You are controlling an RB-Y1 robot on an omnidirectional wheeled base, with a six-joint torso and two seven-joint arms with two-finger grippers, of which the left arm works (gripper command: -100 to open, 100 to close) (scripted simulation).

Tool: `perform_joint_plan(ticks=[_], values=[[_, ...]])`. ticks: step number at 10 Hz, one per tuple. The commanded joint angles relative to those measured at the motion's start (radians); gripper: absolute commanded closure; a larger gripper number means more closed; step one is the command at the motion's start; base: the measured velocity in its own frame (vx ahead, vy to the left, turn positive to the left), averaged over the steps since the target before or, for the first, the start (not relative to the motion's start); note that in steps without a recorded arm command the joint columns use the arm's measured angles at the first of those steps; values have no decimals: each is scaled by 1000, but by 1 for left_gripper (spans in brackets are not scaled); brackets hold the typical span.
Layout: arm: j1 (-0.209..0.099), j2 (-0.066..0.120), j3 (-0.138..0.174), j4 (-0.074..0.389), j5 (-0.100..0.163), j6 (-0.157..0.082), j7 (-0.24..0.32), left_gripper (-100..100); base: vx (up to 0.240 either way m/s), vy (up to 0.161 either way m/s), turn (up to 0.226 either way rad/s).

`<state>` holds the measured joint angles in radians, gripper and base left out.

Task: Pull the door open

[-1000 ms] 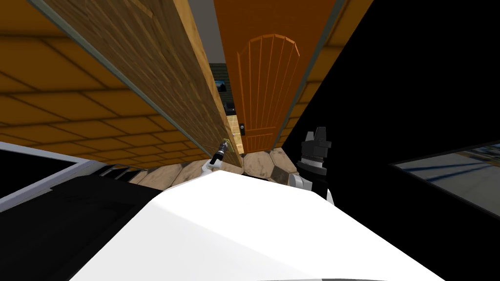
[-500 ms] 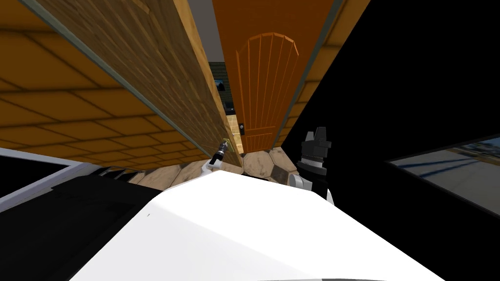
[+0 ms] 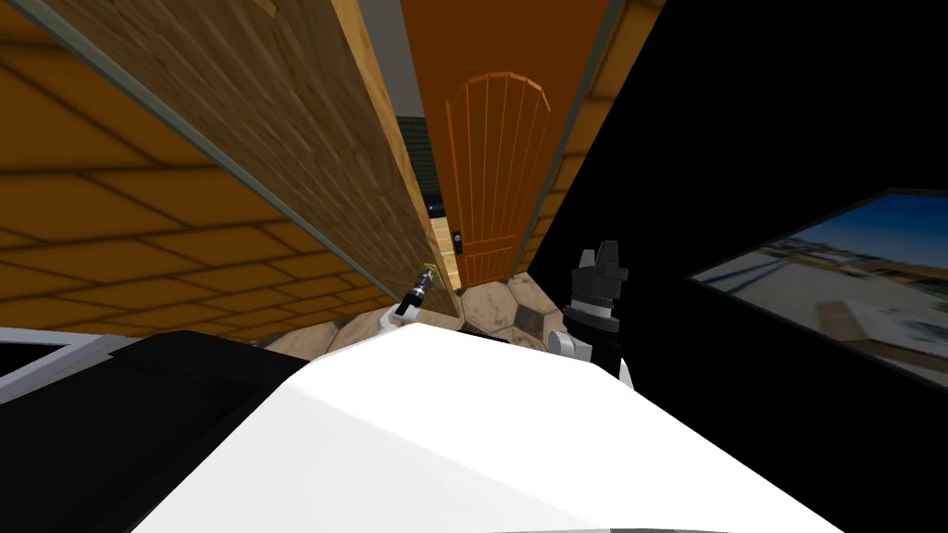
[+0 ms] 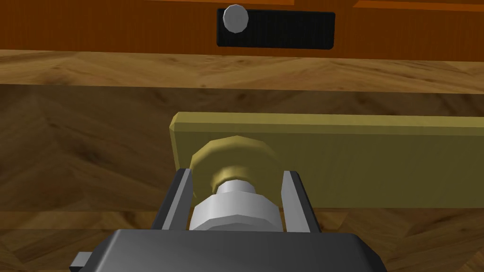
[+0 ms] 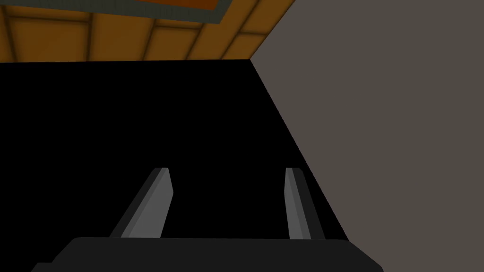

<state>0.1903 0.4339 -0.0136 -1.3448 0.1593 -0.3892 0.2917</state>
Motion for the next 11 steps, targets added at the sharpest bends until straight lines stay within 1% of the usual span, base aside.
perform_joint_plan(ticks=[1, 2, 3, 4, 6, 8, 9, 10, 11], values=[[21, 25, -14, -10, 1, -26, 13, 100, -192, 120, -184], [27, 34, -22, -13, 1, -35, 19, 100, -190, 128, -159], [39, 50, -38, -19, 1, -53, 30, 100, -180, 103, -190], [45, 58, -46, -21, 1, -62, 35, 100, -168, 115, -134], [66, 86, -73, -30, 2, -93, 53, 100, -169, 144, -184], [81, 107, -93, -37, 2, -117, 67, 100, -191, 141, -180], [74, 96, -95, -35, 0, -109, 63, 100, -105, 40, -57], [88, 113, -106, -36, 0, -131, 75, 100, -116, 58, -97], [97, 124, -110, -37, 1, -144, 82, 100, -215, 84, -179]])
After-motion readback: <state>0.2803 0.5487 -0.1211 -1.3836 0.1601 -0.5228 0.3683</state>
